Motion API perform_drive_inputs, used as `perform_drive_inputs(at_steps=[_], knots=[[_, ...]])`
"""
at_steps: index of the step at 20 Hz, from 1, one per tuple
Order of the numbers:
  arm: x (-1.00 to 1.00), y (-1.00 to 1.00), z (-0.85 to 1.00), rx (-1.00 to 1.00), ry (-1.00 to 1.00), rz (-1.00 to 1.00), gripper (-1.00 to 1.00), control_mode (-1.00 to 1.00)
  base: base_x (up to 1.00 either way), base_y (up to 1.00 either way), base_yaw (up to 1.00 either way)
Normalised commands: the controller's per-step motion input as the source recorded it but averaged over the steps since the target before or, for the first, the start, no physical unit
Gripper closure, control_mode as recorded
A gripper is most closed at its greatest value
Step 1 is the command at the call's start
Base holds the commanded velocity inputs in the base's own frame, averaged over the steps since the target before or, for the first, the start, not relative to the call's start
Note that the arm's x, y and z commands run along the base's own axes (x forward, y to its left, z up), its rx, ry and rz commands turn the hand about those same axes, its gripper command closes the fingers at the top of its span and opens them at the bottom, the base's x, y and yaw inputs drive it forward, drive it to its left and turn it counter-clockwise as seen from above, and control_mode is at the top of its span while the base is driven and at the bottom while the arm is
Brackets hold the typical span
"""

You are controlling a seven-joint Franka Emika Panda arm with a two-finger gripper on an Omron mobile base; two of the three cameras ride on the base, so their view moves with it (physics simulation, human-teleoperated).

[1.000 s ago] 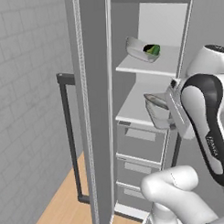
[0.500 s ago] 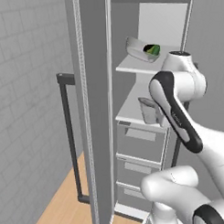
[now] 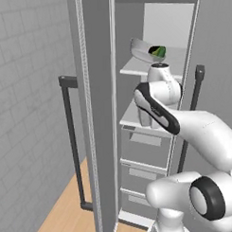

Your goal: Take the meat container that has the fish and place it on the second highest rack of the freezer. Then take the vegetable container that has the broccoli and avocado and place it on the highest rack of the freezer.

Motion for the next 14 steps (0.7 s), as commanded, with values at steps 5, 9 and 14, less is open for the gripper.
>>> perform_drive_inputs(at_steps=[5,9,14], knots=[[1.0,-0.35,-0.59,-0.05,-0.15,0.0,1.0,-1.0,0.0,0.0,0.0],[1.0,-0.21,-0.13,-0.02,-0.05,0.0,1.0,-1.0,0.0,0.0,0.0],[0.91,-0.19,-0.12,0.0,-0.02,-0.02,1.0,-1.0,0.0,0.0,0.0]])
